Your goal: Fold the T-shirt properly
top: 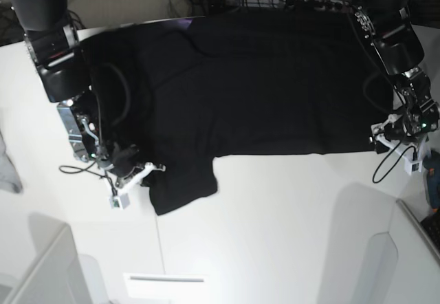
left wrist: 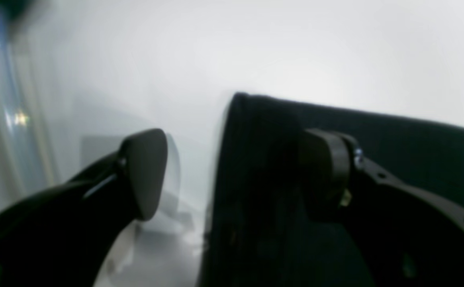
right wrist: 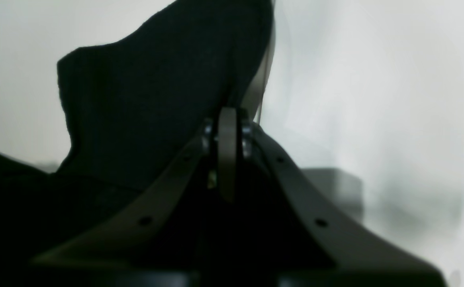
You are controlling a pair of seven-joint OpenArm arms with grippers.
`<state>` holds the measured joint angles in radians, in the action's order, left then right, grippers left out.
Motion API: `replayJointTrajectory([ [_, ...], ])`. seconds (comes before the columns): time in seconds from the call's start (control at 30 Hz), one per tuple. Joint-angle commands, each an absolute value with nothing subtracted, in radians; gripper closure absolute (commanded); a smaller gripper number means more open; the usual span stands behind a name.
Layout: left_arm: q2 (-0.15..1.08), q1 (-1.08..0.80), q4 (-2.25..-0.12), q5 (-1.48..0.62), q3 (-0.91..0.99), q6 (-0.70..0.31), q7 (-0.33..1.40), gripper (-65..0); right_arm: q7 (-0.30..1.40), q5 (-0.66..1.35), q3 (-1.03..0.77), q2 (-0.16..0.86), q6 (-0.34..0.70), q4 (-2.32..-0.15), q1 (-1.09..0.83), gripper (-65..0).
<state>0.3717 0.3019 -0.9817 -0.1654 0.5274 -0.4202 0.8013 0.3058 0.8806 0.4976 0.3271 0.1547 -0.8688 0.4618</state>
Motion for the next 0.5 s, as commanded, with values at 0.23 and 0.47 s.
replayJointTrajectory([
  [0.23,0.381,0.326,-0.935,-0.18,0.513,-0.424,0.74,-48.1,0.283,0.886,0.493,0.335,0.16,-0.877,0.493,0.0],
  [0.47,0.38,0.317,-0.935,-0.18,0.513,-0.424,0.74,-13.2,0.283,0.886,0.493,0.335,0.16,-0.877,0.493,0.0],
])
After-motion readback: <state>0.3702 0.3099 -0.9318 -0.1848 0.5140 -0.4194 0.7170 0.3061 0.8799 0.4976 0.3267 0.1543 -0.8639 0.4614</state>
